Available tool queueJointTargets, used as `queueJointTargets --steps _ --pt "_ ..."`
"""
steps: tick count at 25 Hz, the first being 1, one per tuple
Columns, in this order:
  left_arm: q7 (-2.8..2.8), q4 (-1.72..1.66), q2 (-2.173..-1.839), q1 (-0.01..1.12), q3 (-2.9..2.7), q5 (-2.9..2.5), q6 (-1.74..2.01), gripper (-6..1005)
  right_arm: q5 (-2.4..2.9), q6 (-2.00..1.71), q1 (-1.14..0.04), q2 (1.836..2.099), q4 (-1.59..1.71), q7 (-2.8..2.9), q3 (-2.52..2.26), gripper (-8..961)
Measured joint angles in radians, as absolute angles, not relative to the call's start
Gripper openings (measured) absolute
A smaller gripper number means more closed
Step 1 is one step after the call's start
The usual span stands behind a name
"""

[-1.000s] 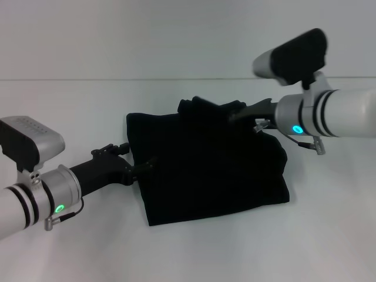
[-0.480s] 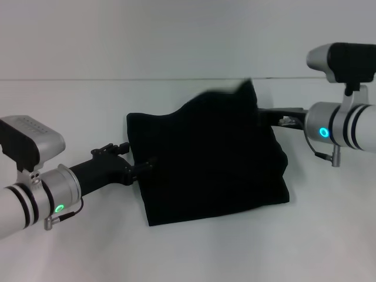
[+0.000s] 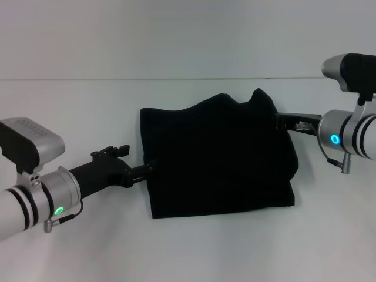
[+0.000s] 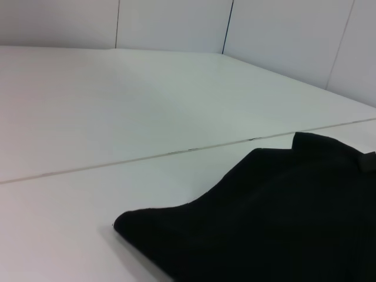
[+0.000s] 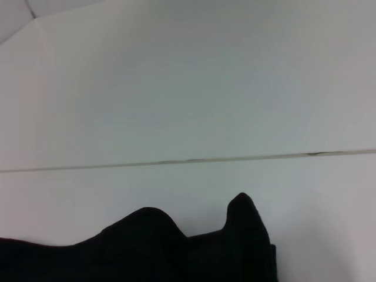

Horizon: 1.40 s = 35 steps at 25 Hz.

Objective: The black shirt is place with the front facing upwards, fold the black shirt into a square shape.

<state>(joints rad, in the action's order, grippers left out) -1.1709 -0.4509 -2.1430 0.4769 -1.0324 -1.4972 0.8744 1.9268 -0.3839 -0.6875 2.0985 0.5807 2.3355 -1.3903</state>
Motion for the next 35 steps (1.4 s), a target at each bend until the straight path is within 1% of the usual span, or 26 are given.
queueJointTargets --steps 5,9,14,17,19,20,22,25,27,28,31,35 --pt "-1.170 -0.451 -2.143 0.478 -1.032 -1.497 0.874 838 1.932 -0.396 -0.680 2.095 0.576 2.335 -1.388 79" --pt "-1.170 -0.451 -2.140 0.481 -1.032 -1.497 0.874 838 1.931 -0.445 -0.629 2.087 0.638 2.335 -1.339 98" --pt "-1.169 -0.456 -2.140 0.486 -1.033 -1.497 0.878 838 1.933 -0.587 -0.537 2.074 0.784 2.338 -1.244 121" --pt "-1.171 -0.458 -2.140 0.492 -1.040 -1.497 0.882 838 1.932 -0.755 -0.490 2.073 0.871 2.380 -1.165 256" --pt "-1.171 -0.458 -2.139 0.496 -1.045 -1.497 0.880 838 1.952 -0.928 -0.478 2.067 0.901 2.462 -1.086 346" --pt "-1.169 -0.458 -2.139 0.499 -1.047 -1.497 0.877 838 1.969 -0.992 -0.478 2.062 0.908 2.501 -1.054 430" --pt "-1.164 -0.459 -2.137 0.505 -1.047 -1.497 0.875 838 2.034 -1.099 -0.493 2.036 0.903 2.605 -0.989 599" --pt "-1.149 -0.459 -2.133 0.516 -1.044 -1.497 0.853 837 2.118 -1.223 -0.533 1.987 0.860 2.728 -0.914 702" --pt "-1.143 -0.463 -2.133 0.522 -1.045 -1.497 0.831 837 2.175 -1.282 -0.557 1.974 0.854 2.776 -0.880 772" --pt "-1.141 -0.465 -2.133 0.525 -1.046 -1.497 0.821 837 2.209 -1.306 -0.566 1.972 0.861 2.798 -0.869 806" --pt "-1.129 -0.471 -2.131 0.532 -1.045 -1.497 0.800 837 2.284 -1.327 -0.593 1.977 0.870 2.831 -0.860 814" --pt "-1.108 -0.470 -2.132 0.536 -1.044 -1.497 0.784 837 2.303 -1.321 -0.626 1.992 0.826 2.822 -0.874 824"
